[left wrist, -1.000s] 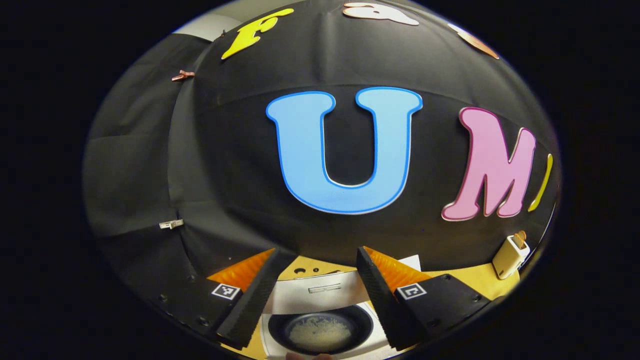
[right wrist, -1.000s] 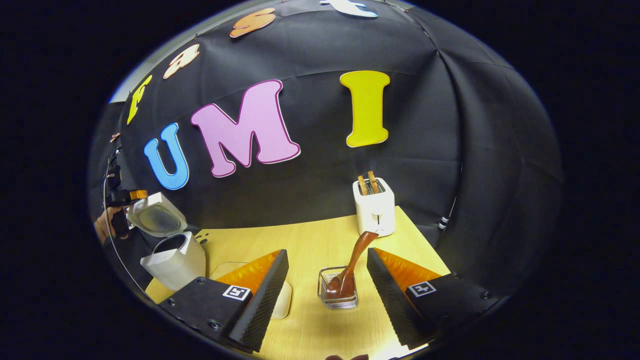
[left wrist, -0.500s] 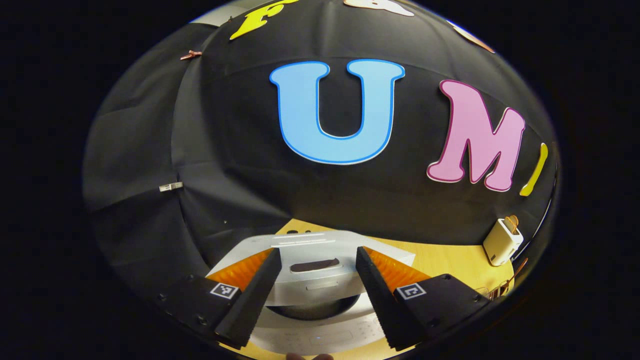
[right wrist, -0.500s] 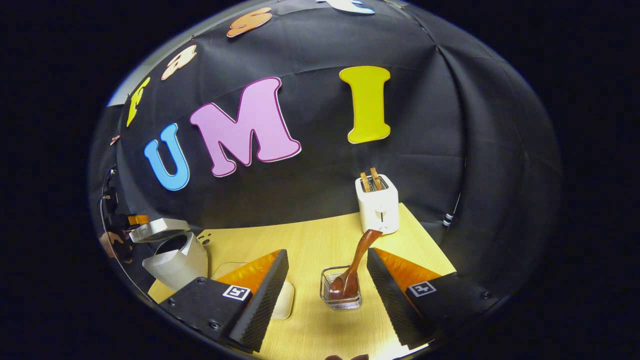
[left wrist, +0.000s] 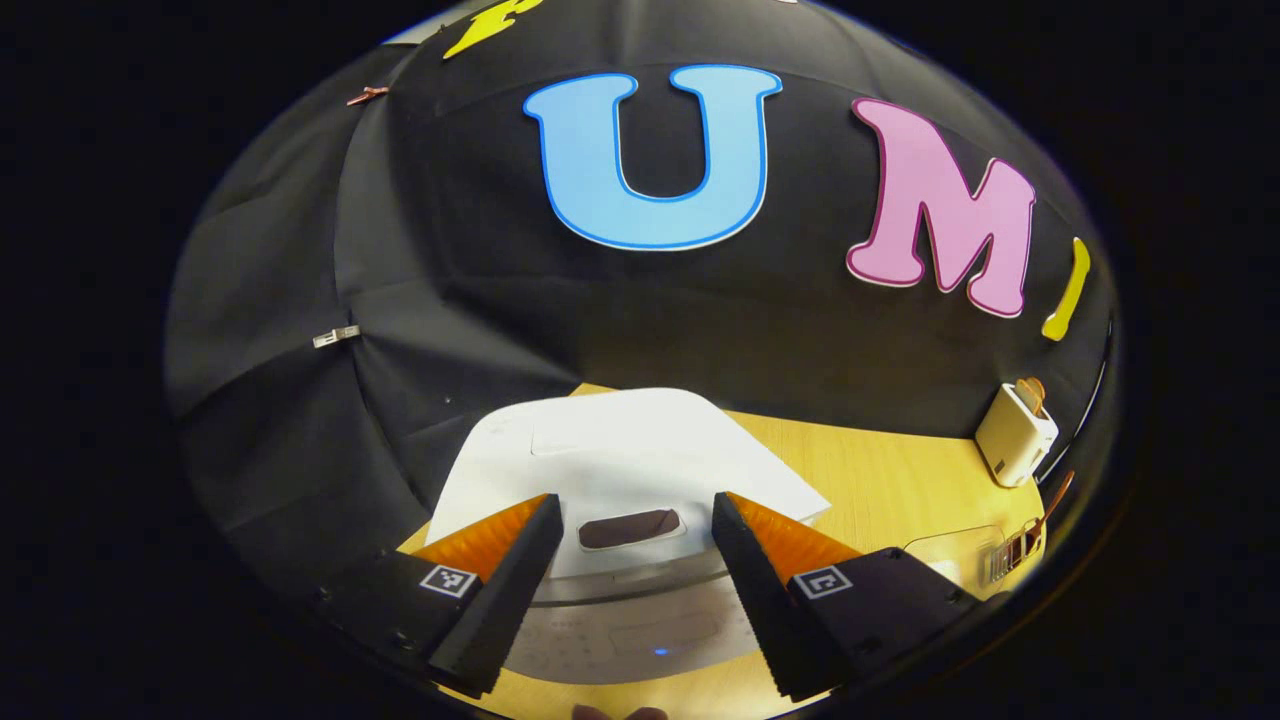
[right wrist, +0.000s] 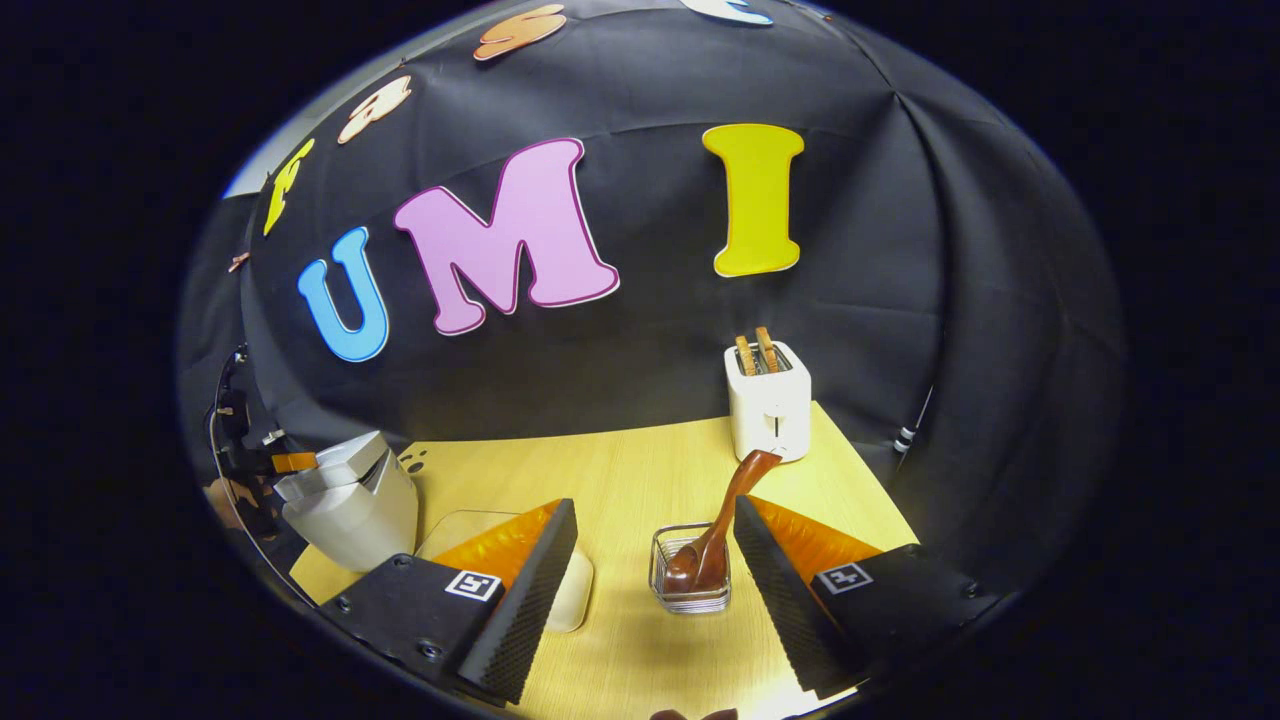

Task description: Close the left gripper, press the button to open the rice cooker; take a wooden spoon from the chopstick holder with the right hand, scoop a spoonful of rice and pour it into the rice cooker, then put the wooden spoon back into the chopstick holder.

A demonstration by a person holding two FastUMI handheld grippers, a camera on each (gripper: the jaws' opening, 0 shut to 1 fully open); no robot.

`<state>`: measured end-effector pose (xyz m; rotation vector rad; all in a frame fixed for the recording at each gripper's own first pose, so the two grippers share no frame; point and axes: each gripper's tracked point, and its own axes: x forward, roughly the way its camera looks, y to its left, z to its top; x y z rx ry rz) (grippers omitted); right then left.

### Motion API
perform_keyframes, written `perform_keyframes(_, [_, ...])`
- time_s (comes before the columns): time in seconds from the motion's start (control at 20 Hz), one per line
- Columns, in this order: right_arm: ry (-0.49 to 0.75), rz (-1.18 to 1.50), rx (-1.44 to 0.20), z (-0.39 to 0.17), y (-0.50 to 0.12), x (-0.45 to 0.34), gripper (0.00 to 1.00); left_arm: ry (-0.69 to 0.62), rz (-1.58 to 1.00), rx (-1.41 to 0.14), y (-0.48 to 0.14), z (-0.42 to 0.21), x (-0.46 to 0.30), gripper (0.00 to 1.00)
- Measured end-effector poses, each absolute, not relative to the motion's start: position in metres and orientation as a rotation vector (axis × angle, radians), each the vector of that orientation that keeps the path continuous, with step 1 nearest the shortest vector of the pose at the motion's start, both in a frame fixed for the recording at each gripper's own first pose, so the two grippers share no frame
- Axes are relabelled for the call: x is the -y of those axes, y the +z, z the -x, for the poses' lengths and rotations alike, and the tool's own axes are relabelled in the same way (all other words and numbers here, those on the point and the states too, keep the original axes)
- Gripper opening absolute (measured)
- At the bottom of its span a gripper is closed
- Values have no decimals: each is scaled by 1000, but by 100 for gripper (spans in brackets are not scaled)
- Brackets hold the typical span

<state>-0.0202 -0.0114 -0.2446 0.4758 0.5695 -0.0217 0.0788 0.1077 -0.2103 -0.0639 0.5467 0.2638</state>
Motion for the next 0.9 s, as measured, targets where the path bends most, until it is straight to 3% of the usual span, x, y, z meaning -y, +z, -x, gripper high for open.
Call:
perform_keyframes(0.45, [-18, -501, -574, 14, -248, 5, 98, 271, 54, -597, -242, -76, -105, 100])
perform_keyframes(0.9, [35, -463, -541, 5, -228, -13, 98, 251, 59, -532, -209, -81, -106, 96])
